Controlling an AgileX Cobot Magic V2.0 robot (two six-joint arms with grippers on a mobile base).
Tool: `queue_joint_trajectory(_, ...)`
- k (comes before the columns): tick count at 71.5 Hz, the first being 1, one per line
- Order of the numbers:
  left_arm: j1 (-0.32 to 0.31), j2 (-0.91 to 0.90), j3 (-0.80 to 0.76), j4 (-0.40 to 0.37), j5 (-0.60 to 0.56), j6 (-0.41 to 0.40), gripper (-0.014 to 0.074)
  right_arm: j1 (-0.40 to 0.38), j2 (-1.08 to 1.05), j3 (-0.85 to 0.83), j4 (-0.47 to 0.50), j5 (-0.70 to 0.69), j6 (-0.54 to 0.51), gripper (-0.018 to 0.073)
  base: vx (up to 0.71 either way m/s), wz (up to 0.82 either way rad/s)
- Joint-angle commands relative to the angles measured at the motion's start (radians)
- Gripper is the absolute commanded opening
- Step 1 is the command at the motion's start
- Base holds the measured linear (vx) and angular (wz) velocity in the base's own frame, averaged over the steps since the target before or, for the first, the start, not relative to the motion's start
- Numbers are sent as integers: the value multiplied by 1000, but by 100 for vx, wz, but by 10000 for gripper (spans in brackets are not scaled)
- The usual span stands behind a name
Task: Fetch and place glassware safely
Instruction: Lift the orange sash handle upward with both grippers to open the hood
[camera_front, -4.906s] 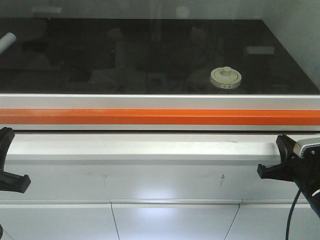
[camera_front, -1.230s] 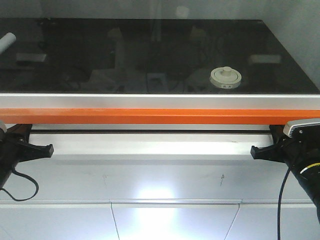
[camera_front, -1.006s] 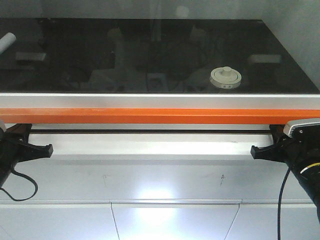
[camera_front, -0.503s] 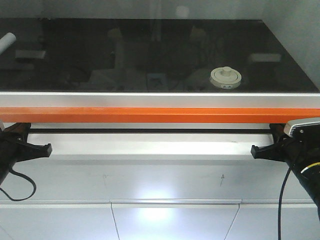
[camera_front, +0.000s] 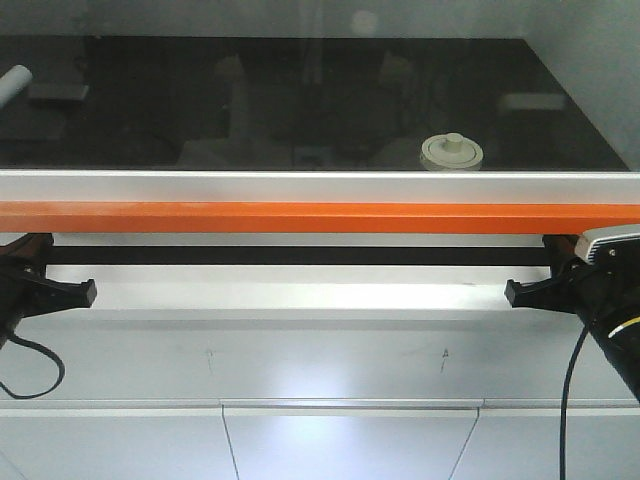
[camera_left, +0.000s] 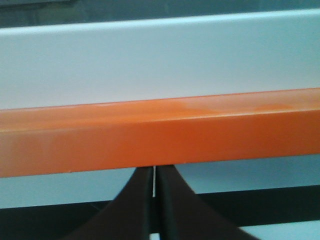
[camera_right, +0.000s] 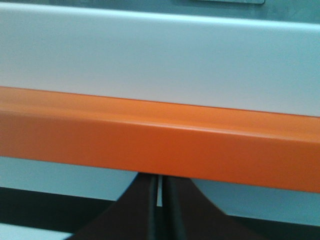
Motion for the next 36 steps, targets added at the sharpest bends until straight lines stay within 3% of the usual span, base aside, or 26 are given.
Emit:
queue_joint_trajectory(1,0,-75,-33,0,-214,-6,-7,-2,-68,-52,-11,-234,4,-1,0,0)
queue_joint_trajectory(36,0,-197,-111,0,-87,-6,-7,-2,-185,-117,-12,-120,4,-1,0,0)
